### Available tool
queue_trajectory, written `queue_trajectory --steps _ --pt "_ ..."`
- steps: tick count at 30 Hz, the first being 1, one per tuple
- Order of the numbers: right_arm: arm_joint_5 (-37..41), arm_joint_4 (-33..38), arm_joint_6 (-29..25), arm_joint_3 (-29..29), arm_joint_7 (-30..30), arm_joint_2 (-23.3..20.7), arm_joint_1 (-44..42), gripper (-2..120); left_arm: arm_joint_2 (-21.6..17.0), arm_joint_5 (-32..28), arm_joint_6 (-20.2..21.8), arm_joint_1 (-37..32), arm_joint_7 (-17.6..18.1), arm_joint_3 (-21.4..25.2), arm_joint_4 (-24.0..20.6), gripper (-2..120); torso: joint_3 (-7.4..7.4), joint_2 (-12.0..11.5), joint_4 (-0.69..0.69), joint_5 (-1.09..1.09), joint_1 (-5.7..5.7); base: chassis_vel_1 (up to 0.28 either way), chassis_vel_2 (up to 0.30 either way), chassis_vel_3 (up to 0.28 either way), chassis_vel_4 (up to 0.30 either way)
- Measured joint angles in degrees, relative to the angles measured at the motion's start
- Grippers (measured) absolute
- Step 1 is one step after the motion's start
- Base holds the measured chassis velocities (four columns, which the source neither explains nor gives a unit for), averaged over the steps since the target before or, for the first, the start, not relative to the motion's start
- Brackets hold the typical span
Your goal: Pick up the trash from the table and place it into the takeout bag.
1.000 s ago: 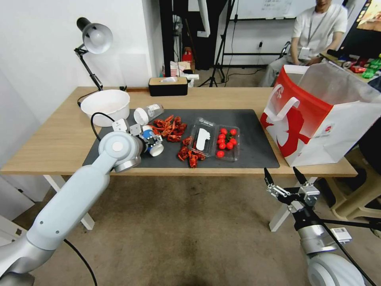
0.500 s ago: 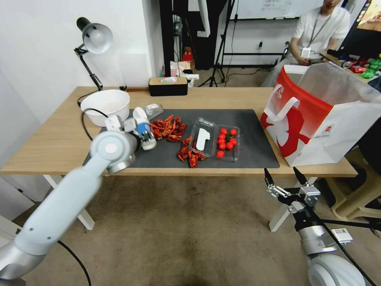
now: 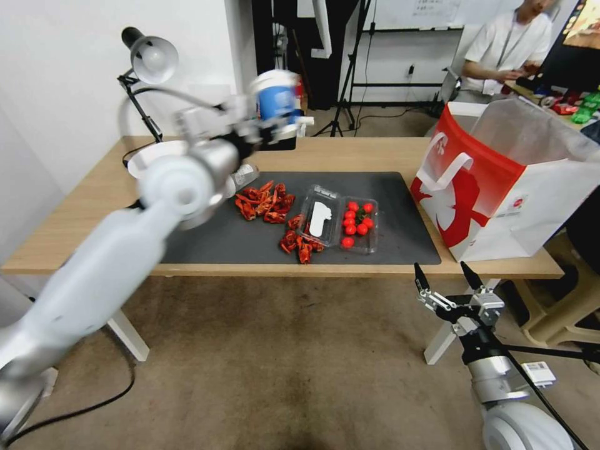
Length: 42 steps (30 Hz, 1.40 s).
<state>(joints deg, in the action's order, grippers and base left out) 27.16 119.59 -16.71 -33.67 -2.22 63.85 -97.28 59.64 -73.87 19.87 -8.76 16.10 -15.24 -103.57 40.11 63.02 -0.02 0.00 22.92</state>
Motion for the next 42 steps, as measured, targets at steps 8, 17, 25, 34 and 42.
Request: queue_trajectory --steps 8,17,25,34,42 --pt "-0.12 0.22 0.38 -0.8 -0.34 0.84 -0.74 100 12.02 6.11 -0.44 14.89 -3.8 -12.54 12.5 30 0.0 0.0 0.01 0.02 0.0 0.0 0.0 0.0 0.0" --pt "-0.47 0.91 0.5 -1.64 -0.41 1.75 -1.62 100 22.85 11.66 -0.26 22.14 -7.08 -17.53 21.2 30 -0.01 0.0 0.02 0.02 0.0 0.0 0.0 0.0 0.0" --pt "-0.38 1.67 0.43 -2.94 -0.49 1.46 -2.76 100 29.05 22.1 -2.73 24.0 -9.92 -22.39 27.84 30 -0.01 0.0 0.04 0.0 0.0 0.0 0.0 0.0 0.0" --pt "-0.38 1.81 0.29 -3.13 -0.53 1.88 -3.78 100 32.91 27.76 -5.88 24.68 -13.79 -29.06 33.35 30 -0.01 0.0 0.02 0.01 0.0 0.0 0.0 0.0 0.0" --pt "-0.2 1.19 0.21 -3.32 -0.5 1.72 -3.84 100 32.66 27.76 -6.24 23.41 -14.3 -30.84 32.99 37 -0.01 0.0 0.02 0.01 0.0 0.0 0.0 0.0 0.0"
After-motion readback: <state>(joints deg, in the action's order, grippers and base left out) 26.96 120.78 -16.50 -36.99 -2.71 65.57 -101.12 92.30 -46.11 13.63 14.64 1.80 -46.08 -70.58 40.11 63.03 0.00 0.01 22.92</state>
